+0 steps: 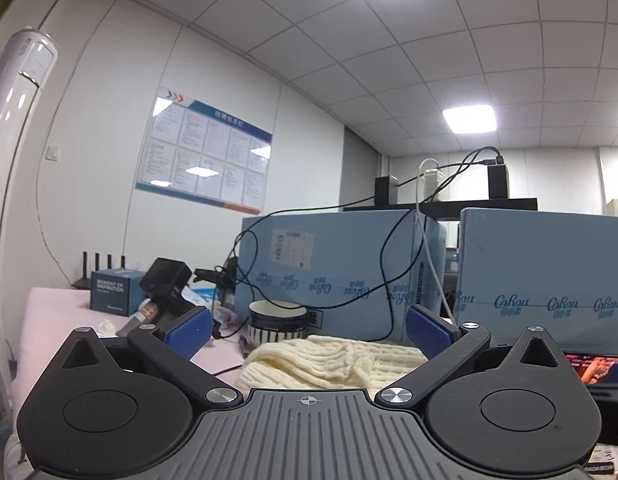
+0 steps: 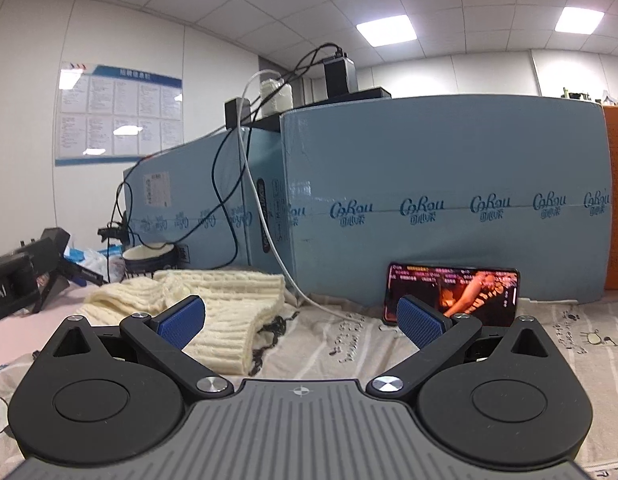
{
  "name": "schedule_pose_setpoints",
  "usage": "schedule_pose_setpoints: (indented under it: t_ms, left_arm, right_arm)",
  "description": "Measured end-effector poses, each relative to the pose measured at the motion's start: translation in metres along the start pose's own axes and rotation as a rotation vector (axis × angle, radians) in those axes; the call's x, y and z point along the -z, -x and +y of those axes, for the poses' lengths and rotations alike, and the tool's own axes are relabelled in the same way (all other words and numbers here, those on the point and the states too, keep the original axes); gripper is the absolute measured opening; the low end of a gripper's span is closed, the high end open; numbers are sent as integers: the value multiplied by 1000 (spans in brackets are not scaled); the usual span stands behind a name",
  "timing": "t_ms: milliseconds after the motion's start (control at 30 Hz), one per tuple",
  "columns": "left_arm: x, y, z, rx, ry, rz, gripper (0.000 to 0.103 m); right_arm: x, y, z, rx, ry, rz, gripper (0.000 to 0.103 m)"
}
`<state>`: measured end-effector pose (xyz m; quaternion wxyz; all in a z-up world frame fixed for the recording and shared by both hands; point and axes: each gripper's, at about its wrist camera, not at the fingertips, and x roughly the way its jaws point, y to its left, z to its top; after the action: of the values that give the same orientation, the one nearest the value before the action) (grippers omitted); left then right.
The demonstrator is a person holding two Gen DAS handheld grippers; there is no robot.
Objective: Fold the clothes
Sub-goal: 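Turn both tools toward the brown leather jacket on the bed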
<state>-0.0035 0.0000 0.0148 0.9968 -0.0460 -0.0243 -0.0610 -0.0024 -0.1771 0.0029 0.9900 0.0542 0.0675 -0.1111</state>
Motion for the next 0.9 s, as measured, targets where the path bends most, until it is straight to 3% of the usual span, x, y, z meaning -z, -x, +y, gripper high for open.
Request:
schedule_pose_setpoints:
  t_ms: [233,467,900]
  left_arm:
    - [-8,2,-10,56,26,13,103]
    - [-8,9,-19,172,52,43,103]
    - [-15,40,-72,473,8,20,103]
  right_arm:
    - [5,14,2,52,15,64,103]
    - [4,42,-6,146,1,109,103]
    - [-9,115,-60,372,-4,34,103]
